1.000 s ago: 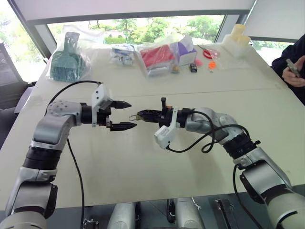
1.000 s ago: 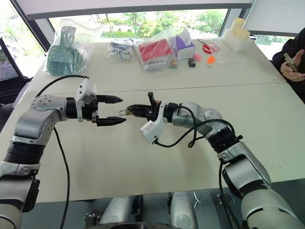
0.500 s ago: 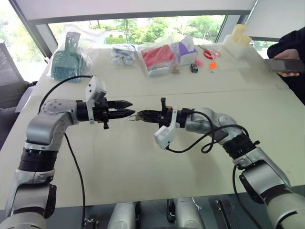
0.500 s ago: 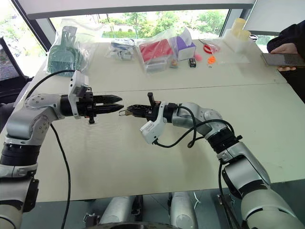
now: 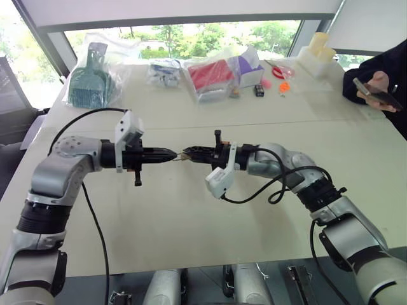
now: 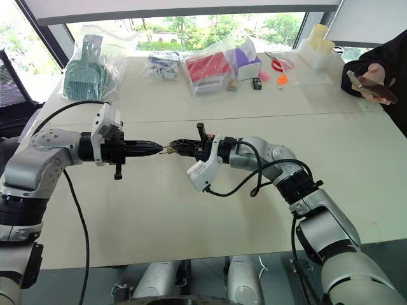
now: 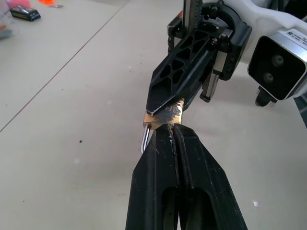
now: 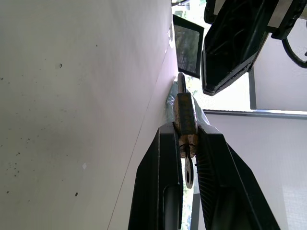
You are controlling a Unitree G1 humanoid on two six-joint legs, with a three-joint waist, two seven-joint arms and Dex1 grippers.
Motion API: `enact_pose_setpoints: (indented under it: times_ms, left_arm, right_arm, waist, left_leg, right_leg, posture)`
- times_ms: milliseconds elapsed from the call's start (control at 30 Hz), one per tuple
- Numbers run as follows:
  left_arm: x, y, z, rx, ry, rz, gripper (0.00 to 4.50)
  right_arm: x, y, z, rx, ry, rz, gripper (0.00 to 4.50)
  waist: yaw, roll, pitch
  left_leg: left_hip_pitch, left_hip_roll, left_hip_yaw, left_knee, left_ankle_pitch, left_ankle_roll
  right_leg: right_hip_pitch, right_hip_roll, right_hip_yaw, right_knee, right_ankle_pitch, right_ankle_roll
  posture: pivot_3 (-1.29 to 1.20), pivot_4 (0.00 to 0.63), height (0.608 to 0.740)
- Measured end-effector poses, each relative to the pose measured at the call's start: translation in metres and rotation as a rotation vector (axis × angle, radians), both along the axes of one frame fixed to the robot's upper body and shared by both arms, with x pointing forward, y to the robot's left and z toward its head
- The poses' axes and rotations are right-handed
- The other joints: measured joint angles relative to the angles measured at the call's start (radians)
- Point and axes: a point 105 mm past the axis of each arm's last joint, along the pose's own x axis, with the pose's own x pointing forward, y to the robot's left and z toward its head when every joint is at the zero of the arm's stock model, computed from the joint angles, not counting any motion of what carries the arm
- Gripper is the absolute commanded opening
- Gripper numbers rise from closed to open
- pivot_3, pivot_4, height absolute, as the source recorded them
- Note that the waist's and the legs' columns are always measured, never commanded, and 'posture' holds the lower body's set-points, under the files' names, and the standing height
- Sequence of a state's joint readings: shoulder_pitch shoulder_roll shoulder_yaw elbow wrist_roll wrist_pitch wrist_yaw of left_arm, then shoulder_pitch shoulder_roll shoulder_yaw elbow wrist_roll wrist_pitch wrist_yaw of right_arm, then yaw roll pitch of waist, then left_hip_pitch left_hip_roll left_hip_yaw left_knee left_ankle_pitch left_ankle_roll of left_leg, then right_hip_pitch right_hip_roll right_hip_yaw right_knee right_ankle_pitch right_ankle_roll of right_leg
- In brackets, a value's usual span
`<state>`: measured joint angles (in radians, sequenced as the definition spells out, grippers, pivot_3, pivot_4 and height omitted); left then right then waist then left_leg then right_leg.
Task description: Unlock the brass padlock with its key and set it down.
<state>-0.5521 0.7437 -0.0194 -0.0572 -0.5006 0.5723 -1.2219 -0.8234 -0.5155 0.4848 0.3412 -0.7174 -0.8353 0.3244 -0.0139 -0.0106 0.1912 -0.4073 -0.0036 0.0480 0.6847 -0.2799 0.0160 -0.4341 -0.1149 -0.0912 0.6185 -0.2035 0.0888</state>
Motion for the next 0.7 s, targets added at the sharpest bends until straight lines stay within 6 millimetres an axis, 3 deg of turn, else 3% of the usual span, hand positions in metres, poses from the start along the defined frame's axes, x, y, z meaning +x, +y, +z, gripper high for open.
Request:
enact_pose_setpoints:
  times_ms: [367, 700]
  left_arm:
    - [0.011, 0.000, -0.023, 0.021, 0.035, 0.017, 0.02]
    - [0.028, -0.006, -0.025, -0.024, 0.015, 0.060, 0.02]
  right_arm:
    - [0.001, 0.000, -0.001, 0.005, 0.009, -0.004, 0.00]
    - [0.003, -0.001, 0.003, 0.026, 0.019, -0.018, 0.00]
  waist:
    - [0.000, 0.000, 0.000]
    - [0.000, 0.000, 0.000]
  left_leg:
    - [0.000, 0.000, 0.000, 0.000, -0.001, 0.001]
    - [0.000, 0.000, 0.000, 0.000, -0.001, 0.001]
  right_leg:
    - [0.000, 0.000, 0.000, 0.000, 0.000, 0.000]
    - [0.000, 0.000, 0.000, 0.000, 0.000, 0.000]
  posture:
    - [0.00, 0.150, 0.740]
    - [0.00, 0.150, 0.740]
